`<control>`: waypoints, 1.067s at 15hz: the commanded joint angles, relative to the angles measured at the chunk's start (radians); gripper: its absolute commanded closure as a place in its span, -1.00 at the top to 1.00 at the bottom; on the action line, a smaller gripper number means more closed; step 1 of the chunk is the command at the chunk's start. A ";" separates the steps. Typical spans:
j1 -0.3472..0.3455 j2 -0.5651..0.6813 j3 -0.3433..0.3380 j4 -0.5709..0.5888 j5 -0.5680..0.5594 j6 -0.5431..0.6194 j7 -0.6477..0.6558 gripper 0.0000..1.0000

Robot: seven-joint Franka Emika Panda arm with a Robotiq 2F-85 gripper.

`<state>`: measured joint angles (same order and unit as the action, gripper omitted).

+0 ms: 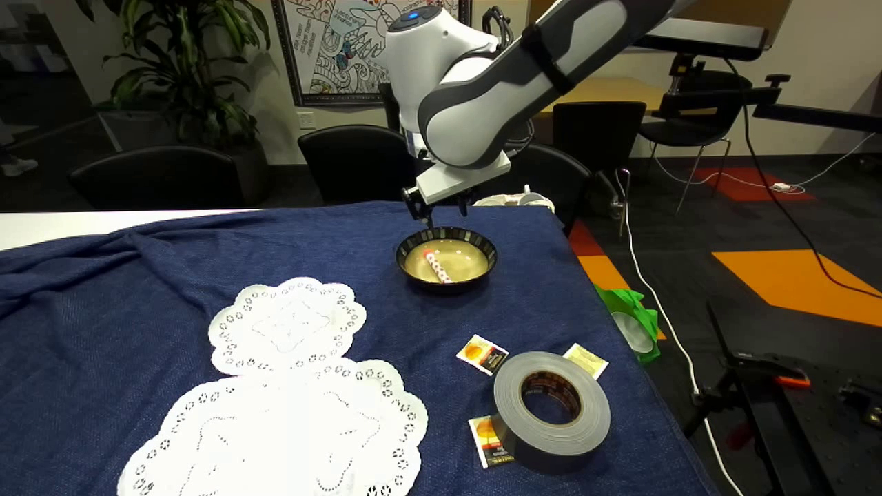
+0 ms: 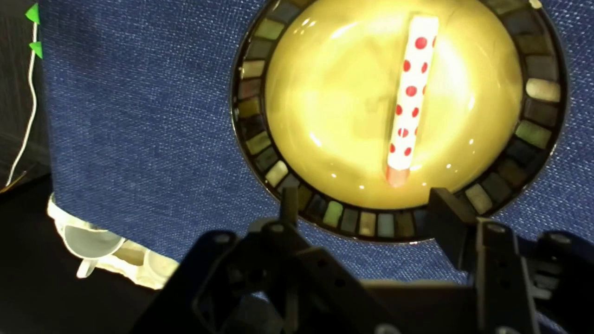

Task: Pick up the marker and put it in the bowl

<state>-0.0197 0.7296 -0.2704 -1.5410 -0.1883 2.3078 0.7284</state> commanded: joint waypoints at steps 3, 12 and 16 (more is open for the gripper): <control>0.020 -0.215 0.003 -0.191 -0.012 0.073 -0.067 1.00; 0.004 -0.575 0.016 -0.526 -0.065 0.082 -0.158 1.00; -0.014 -0.561 0.028 -0.501 -0.052 0.052 -0.158 1.00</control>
<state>-0.0054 0.1683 -0.2705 -2.0448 -0.2345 2.3630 0.5674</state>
